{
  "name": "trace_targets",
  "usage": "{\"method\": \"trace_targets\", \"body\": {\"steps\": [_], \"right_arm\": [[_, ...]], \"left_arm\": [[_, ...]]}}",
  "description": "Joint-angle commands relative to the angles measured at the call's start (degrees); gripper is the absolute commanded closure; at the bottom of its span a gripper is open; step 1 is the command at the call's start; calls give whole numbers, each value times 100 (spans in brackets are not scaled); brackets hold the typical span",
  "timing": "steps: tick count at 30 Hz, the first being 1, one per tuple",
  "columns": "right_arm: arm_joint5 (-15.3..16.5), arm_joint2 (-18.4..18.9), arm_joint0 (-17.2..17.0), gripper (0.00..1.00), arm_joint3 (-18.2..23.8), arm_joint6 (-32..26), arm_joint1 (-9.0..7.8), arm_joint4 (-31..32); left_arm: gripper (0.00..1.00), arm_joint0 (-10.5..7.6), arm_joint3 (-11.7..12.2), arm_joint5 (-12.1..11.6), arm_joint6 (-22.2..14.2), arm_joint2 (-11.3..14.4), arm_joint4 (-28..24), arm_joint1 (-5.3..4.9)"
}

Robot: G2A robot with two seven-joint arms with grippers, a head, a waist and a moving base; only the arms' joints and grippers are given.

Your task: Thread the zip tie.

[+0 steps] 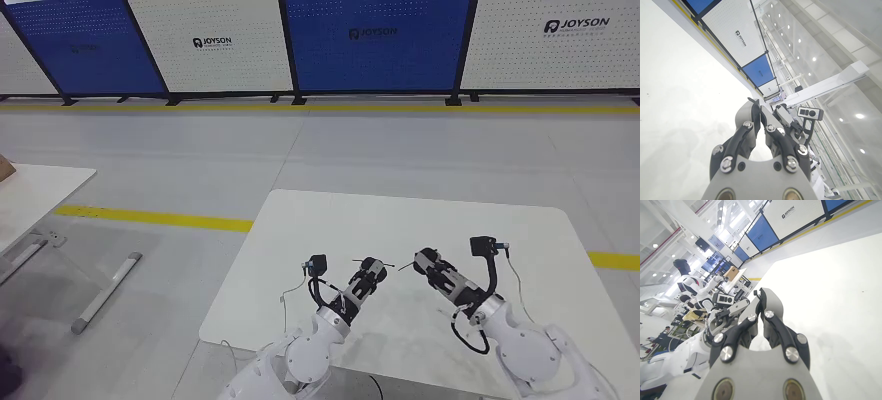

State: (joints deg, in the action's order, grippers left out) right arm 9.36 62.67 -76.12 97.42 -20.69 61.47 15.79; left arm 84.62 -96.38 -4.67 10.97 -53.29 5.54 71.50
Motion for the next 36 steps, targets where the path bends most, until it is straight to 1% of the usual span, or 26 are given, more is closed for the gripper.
{"method": "trace_targets", "body": {"steps": [1,8,16,29,33,36], "right_arm": [[-7,2,1,100,1,-2,0,6],[-37,3,-17,100,-4,43,5,-14],[-468,-86,-102,100,81,311,87,-191],[-469,-100,-133,100,81,374,99,-177],[-552,-162,-136,100,72,592,133,83],[-564,-206,-131,100,73,504,142,112]], "left_arm": [[100,0,0,0,0,0,0,0],[100,0,0,0,0,0,0,0],[100,0,0,0,0,0,0,0],[100,0,0,0,0,0,0,0],[100,0,0,0,0,0,0,0],[100,0,0,0,0,0,0,0]]}}
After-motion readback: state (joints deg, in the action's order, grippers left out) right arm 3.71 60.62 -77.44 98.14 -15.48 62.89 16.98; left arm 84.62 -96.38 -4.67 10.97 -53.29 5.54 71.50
